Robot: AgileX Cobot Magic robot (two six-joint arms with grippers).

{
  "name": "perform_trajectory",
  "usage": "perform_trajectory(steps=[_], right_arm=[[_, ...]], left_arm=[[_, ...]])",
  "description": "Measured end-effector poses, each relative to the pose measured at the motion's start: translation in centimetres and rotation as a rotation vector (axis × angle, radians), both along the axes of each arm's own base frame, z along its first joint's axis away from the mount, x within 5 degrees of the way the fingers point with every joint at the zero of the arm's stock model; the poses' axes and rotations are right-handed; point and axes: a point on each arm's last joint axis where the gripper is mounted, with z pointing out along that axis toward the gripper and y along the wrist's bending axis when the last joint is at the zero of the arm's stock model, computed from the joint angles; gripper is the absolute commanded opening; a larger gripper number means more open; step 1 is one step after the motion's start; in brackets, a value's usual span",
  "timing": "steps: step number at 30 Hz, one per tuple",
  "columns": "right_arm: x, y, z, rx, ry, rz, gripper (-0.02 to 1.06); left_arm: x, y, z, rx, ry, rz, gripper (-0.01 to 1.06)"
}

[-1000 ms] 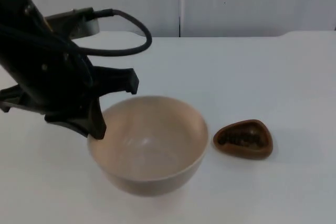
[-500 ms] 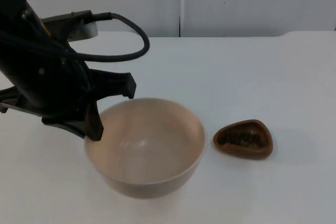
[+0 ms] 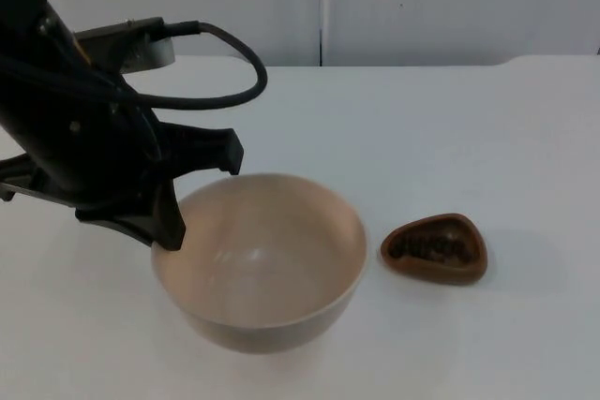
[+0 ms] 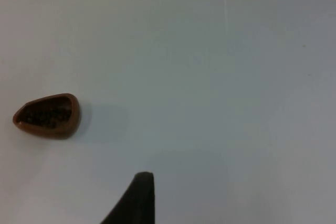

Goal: Pick up the bowl with the left hand and pour the coffee beans from the cup into the bowl with the right hand.

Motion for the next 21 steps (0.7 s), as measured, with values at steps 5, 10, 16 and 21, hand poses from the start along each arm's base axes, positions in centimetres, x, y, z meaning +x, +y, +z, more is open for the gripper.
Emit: perform_trajectory(steps=[5, 10, 16, 21], right_arm=[[0.5, 0.1, 2.0, 0.024, 0.031, -0.003, 1.05], [2.8, 0.2, 4.8, 0.032, 0.101, 0.0, 1.05], [6.4, 0.2, 8.0, 0.033, 0.171, -0.003, 1.05], [9.3, 0.2, 10.5, 0.039, 0.197, 0.0, 1.05]], left_arm=[[0.0, 0.0, 0.0, 0.002, -0.004, -0.013, 0.0], [0.0, 0.0, 0.0, -0.001, -0.005, -0.012, 0.0], [0.0, 0.0, 0.0, -0.003, -0.004, -0.01, 0.0], [0.0, 0.0, 0.0, -0.003, -0.004, -0.01, 0.0]])
